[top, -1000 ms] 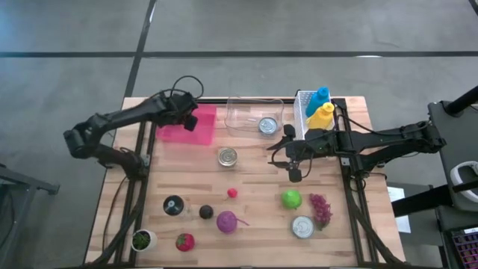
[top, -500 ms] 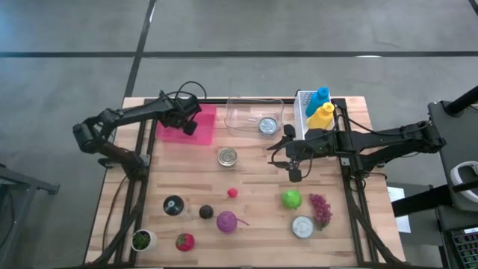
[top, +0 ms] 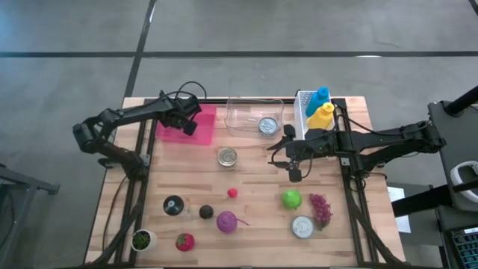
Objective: Pick & Place Food Item
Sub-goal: Put the black grapes into the pink bin, then put the blue red tuna can into the transparent bin
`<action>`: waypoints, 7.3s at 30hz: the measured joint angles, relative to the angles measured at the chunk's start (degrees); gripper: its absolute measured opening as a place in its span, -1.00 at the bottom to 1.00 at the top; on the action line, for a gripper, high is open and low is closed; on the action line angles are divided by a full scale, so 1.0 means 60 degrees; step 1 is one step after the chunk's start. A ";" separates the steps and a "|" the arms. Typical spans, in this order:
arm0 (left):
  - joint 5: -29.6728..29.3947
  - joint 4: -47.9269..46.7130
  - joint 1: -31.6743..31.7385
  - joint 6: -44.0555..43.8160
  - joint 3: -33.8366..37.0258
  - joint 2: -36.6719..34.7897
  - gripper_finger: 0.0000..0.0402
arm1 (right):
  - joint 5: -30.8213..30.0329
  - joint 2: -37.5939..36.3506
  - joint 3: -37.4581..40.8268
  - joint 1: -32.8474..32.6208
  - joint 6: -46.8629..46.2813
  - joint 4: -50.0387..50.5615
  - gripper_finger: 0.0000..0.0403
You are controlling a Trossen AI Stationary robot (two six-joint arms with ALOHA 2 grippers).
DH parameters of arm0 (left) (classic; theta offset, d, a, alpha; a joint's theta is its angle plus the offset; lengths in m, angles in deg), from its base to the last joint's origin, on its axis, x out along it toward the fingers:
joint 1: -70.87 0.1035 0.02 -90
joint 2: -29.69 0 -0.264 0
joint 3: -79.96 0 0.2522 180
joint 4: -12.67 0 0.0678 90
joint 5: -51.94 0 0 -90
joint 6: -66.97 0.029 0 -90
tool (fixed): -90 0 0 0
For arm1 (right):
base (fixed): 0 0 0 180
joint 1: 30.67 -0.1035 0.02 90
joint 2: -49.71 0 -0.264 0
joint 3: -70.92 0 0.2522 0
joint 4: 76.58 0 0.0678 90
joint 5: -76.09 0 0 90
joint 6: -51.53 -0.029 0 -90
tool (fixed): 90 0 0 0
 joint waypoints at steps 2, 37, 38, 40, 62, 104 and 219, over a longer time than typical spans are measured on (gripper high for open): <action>-0.0012 0.0000 0.0000 0.0000 0.0000 0.0000 -0.54 | 0.0000 0.0000 0.0000 0.0000 -0.0031 -0.0049 0.07; -0.0055 0.0195 -0.0834 0.0144 -0.0148 -0.3100 -0.17 | -0.0004 0.0073 0.0023 0.0004 0.0102 -0.0033 -0.12; -0.0054 0.0283 -0.0998 0.0142 -0.0100 -0.3293 -0.17 | -0.0007 0.0076 0.0056 0.0004 0.0141 -0.0023 -0.16; -0.0059 0.0567 -0.1387 0.0138 0.0036 -0.3642 -0.17 | -0.0007 0.0125 0.0122 0.0004 0.0162 -0.0060 -0.25; -0.0949 0.5474 -0.5993 0.0073 0.2531 -0.4881 -0.20 | 0.0074 0.3375 -0.0312 0.1103 -0.0362 -0.0856 -0.93; -0.1061 0.6898 -0.6663 0.0251 0.3315 -0.4863 -0.18 | 0.0608 0.8567 -0.3322 0.1836 0.0027 -0.1867 -0.96; -0.1050 0.7318 -0.6688 0.0503 0.3435 -0.4863 -0.18 | 0.2175 0.6747 -0.2051 0.1920 0.3128 -0.0343 -0.96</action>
